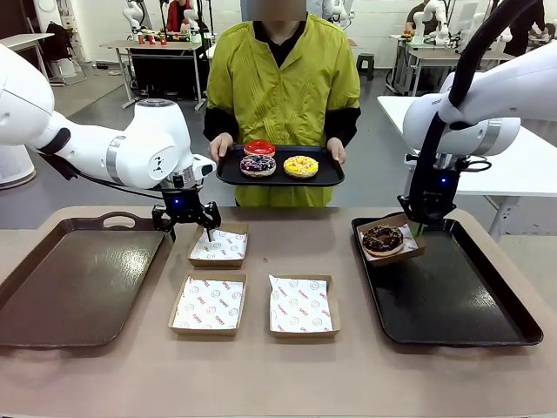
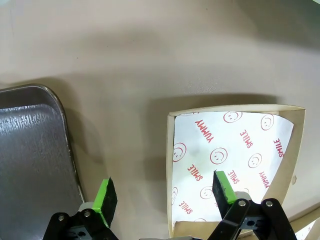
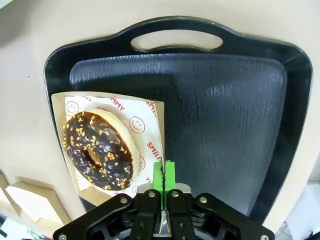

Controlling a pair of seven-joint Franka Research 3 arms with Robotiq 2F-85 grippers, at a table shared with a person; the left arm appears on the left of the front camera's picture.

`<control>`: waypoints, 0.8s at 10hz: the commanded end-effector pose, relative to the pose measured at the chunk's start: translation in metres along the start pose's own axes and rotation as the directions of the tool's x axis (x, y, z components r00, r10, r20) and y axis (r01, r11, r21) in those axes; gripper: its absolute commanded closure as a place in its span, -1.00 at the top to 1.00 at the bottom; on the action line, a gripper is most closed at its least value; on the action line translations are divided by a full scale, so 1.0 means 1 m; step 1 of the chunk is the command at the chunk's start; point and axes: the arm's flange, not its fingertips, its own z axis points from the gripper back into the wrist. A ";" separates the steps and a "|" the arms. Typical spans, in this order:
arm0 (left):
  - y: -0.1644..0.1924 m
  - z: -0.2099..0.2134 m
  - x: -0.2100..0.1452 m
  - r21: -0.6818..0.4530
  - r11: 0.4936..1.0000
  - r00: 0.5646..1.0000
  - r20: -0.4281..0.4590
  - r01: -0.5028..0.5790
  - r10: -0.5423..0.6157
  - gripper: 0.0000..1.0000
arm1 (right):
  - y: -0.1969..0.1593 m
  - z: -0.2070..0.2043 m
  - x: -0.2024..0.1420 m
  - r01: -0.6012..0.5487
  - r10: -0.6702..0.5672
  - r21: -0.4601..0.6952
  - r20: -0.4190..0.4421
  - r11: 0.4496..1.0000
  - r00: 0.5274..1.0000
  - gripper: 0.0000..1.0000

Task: Individually package the donuts and arrange them on the tray.
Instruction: Place the picked Paper togo box on the Handle tray while simultaneously picking up another Paper togo box from the table with the other hand.

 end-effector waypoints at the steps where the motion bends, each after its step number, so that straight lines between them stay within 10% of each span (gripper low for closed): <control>1: -0.001 -0.001 0.009 -0.015 1.000 1.000 0.001 0.023 -0.023 1.00 | 0.005 -0.002 0.009 0.012 -0.012 0.033 -0.013 0.999 1.000 -0.97; 2: -0.001 -0.003 0.010 -0.018 0.999 0.999 -0.004 0.032 -0.032 -0.17 | 0.004 -0.004 0.009 0.011 -0.010 0.037 -0.018 0.999 1.000 -0.21; 3: -0.001 -0.003 0.010 -0.022 0.999 0.999 -0.008 0.031 -0.032 -0.18 | 0.004 -0.004 0.009 0.002 -0.001 0.038 -0.019 0.999 1.000 0.21; 4: -0.002 -0.003 0.010 -0.024 0.999 0.999 -0.008 0.032 -0.032 -1.00 | 0.004 -0.004 0.008 0.004 -0.003 0.040 -0.021 0.999 1.000 0.97; 6: -0.002 -0.002 0.010 -0.025 0.999 0.999 -0.008 0.031 -0.032 -1.00 | 0.004 -0.004 0.007 0.005 -0.004 0.042 -0.019 0.999 1.000 1.00; 7: -0.003 -0.002 0.011 -0.024 0.999 1.000 -0.010 0.030 -0.030 -0.68 | 0.004 -0.003 0.007 0.004 -0.003 0.044 -0.020 0.999 1.000 1.00; 8: -0.003 -0.002 0.011 -0.021 0.999 0.999 -0.015 0.029 -0.030 -0.86 | 0.003 -0.004 0.007 0.005 -0.004 0.048 -0.020 0.999 1.000 0.89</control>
